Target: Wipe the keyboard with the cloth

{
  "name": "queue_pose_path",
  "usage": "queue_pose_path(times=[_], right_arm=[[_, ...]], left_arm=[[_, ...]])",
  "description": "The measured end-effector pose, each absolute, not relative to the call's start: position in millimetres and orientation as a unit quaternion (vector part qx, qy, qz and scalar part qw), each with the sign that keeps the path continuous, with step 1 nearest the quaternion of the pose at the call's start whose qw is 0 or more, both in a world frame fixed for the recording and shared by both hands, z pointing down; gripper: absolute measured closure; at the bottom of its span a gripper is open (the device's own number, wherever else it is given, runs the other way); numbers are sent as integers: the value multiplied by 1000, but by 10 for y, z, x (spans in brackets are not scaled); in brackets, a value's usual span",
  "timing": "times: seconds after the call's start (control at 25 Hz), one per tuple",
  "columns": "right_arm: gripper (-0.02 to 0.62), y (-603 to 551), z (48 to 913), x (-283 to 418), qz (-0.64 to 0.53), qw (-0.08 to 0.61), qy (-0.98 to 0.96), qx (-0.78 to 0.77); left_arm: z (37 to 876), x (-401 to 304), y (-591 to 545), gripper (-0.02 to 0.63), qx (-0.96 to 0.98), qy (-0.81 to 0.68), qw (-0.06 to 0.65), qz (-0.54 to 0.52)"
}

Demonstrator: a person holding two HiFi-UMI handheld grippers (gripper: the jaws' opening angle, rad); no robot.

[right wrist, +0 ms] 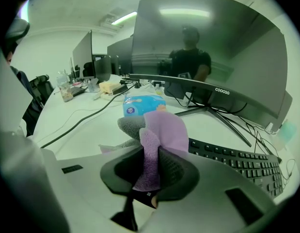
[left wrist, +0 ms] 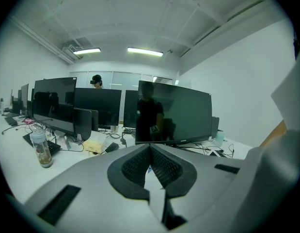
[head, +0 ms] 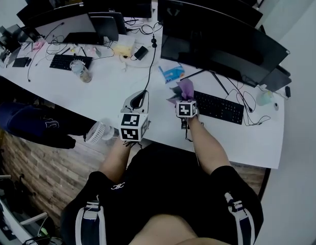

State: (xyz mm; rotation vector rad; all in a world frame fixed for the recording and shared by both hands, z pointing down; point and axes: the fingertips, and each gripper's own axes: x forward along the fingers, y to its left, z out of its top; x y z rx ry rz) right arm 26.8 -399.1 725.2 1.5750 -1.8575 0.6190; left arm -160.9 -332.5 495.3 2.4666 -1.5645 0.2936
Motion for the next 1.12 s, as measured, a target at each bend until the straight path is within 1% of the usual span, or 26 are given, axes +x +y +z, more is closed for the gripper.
queue_pose_path(times=[0.36,0.64,1.12], right_arm=[[505,-3716,7262,186,234,300,-710,593],[505,-3572,7275,154,222,310,-717,584],[503,-3534,7282,259,228,302,-724,577]], left_arm=[[4976,-1483,-3267,594,842,-521,105,93],[4996,-1373,-3225,595,849,-509,107,93],[5044,-1270,-3208,594,854,-498,111,99]])
